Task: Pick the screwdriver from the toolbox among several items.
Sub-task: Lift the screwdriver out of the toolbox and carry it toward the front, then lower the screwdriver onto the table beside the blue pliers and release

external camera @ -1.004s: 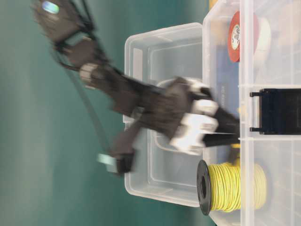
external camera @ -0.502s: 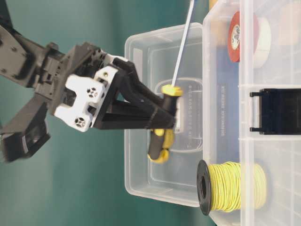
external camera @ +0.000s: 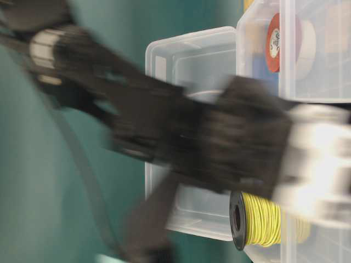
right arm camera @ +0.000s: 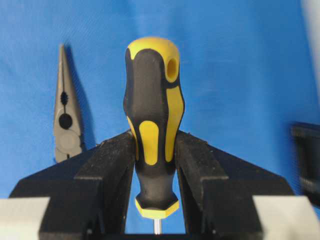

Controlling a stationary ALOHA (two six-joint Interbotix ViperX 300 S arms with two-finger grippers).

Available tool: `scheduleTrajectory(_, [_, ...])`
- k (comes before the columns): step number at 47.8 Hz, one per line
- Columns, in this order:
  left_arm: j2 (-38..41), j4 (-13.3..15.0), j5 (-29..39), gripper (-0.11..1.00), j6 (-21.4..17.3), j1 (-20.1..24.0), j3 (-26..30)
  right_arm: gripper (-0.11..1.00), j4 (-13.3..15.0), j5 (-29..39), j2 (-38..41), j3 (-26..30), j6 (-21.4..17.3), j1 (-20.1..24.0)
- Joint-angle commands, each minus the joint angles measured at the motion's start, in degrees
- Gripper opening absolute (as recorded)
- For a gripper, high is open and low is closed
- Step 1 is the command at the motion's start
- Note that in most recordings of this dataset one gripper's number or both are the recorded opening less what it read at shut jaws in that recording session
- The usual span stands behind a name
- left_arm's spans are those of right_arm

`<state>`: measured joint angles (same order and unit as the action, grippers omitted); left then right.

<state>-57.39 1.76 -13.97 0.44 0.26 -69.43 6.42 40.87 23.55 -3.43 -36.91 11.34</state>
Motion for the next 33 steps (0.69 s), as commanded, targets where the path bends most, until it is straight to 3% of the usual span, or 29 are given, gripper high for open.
scheduleTrajectory(1, [0.26, 0.09, -0.35, 0.0, 0.0, 0.09, 0.35, 0.43, 0.09, -2.55, 1.23, 1.41, -0.44, 0.53])
scheduleTrajectory(15, [-0.26, 0.09, 0.35, 0.0, 0.26, 0.09, -0.09, 0.43, -0.53, -4.13, 3.87, 1.32, -0.62, -0.18])
scheduleTrajectory(28, [-1.32, 0.09, 1.14, 0.0, 0.18, 0.09, -0.09, 0.44, -0.44, -0.26, 0.26, 1.32, -0.09, -1.05])
scheduleTrajectory(30, [-1.32, 0.09, 1.14, 0.0, 0.18, 0.09, -0.09, 0.48, -0.09, 0.79, -0.97, 1.23, 0.09, -1.05])
scheduleTrajectory(33, [-1.41, 0.09, 1.14, 0.0, 0.18, 0.09, -0.09, 0.66, 0.53, 2.64, -2.9, 1.14, 0.18, -0.97])
